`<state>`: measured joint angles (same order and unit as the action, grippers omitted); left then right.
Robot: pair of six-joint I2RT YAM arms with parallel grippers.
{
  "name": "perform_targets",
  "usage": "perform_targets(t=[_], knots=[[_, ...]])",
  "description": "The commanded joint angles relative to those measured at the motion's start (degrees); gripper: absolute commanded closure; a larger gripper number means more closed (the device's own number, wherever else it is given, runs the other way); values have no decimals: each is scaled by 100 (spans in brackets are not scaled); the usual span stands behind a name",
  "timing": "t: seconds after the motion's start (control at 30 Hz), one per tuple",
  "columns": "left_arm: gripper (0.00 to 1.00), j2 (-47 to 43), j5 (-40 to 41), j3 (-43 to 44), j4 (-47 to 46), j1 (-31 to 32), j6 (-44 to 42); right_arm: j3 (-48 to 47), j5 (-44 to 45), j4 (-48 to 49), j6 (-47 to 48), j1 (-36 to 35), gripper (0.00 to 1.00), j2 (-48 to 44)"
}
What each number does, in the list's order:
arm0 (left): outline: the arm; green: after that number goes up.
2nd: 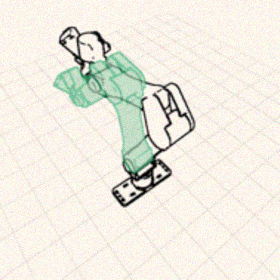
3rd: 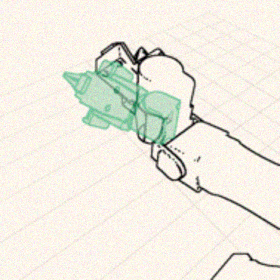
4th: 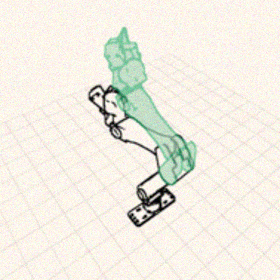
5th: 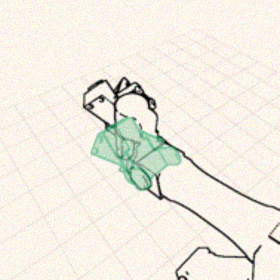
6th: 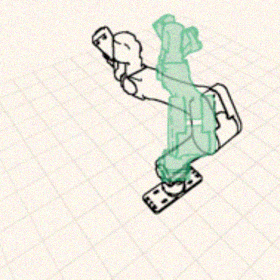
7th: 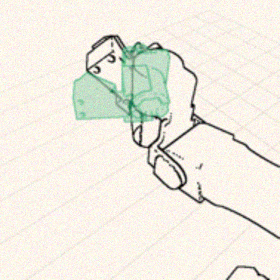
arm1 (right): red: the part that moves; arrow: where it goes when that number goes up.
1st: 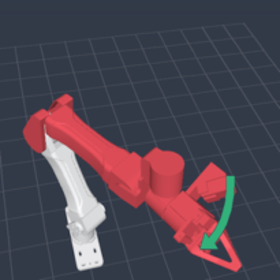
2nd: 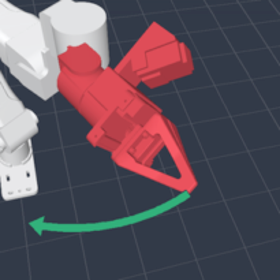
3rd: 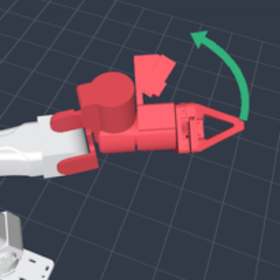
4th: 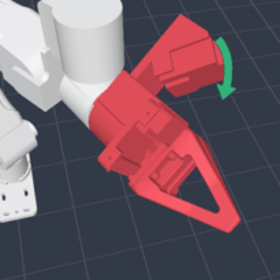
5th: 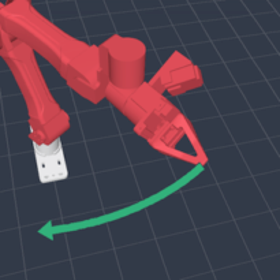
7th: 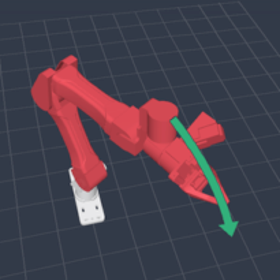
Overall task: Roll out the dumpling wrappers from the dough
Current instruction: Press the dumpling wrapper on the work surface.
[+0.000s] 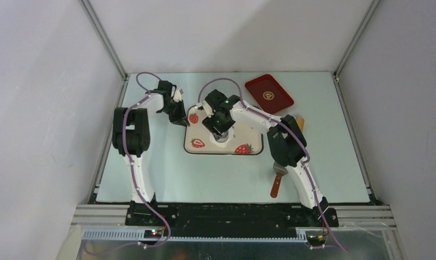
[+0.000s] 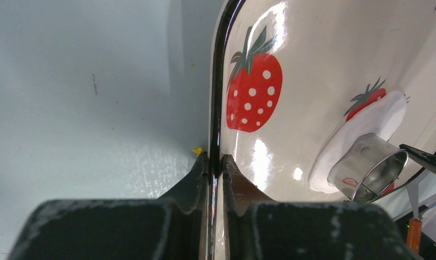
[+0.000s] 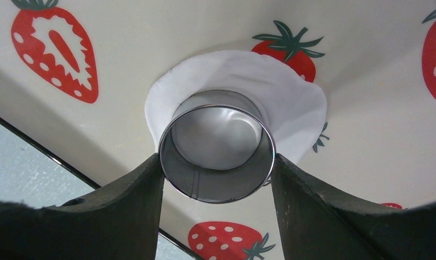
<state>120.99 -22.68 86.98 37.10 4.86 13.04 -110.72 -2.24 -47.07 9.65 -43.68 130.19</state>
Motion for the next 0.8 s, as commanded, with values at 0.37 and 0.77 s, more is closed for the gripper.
perform_targets(t=[0.37, 0.77], knots=[[100, -73, 446, -101, -12, 19, -126, 321, 891, -54, -1267, 96, 95, 686], [100, -88, 509, -89, -7, -6, -141, 522, 892, -165, -680, -109, 96, 679]])
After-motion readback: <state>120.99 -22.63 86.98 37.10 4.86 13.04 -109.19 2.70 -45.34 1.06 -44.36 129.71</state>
